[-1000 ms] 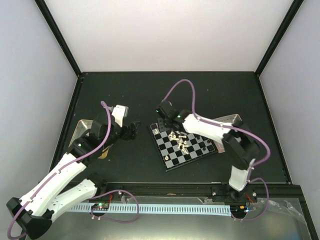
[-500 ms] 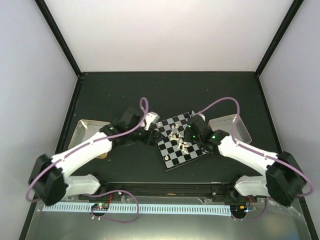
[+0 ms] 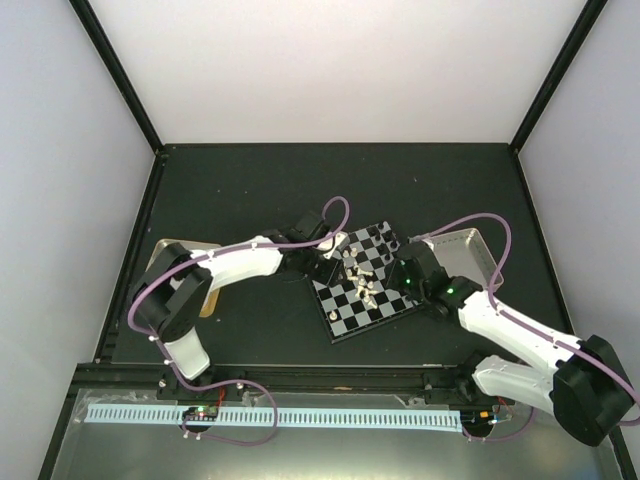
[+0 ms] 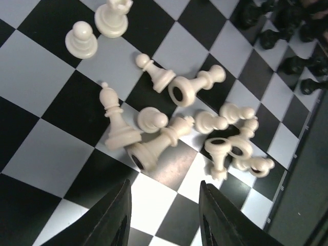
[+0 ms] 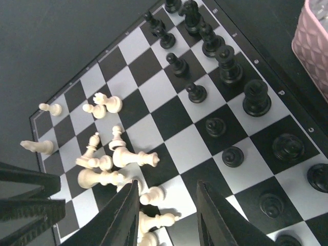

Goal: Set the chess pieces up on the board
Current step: Pick up the chess piece from the chessboard.

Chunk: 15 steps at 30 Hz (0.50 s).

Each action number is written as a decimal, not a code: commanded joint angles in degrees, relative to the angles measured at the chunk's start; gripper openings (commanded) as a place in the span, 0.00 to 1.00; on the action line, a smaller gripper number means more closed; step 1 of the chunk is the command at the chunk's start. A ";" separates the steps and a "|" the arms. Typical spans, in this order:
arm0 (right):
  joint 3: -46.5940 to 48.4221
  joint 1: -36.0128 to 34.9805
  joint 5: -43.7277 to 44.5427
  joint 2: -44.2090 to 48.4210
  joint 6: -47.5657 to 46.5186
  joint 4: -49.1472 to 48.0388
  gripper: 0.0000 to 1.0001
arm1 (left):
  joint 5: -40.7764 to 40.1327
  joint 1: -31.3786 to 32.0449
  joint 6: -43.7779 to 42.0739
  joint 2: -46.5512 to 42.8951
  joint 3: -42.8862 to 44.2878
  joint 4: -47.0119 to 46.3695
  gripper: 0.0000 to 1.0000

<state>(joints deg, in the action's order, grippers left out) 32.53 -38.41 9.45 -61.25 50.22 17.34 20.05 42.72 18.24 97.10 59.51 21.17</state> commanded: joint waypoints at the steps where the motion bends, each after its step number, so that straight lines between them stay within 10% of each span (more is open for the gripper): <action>1: -1.73 0.81 -1.03 0.66 0.73 -2.40 0.33 | -3.38 0.39 4.28 2.77 2.89 -0.78 0.37; 15: -2.74 1.19 -2.34 -0.36 -0.22 -4.32 0.32 | -5.06 0.44 11.21 7.24 4.41 -3.49 0.34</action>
<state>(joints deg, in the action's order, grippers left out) 30.37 -37.78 7.27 -61.41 50.24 14.87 15.55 42.85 27.03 103.31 61.60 19.51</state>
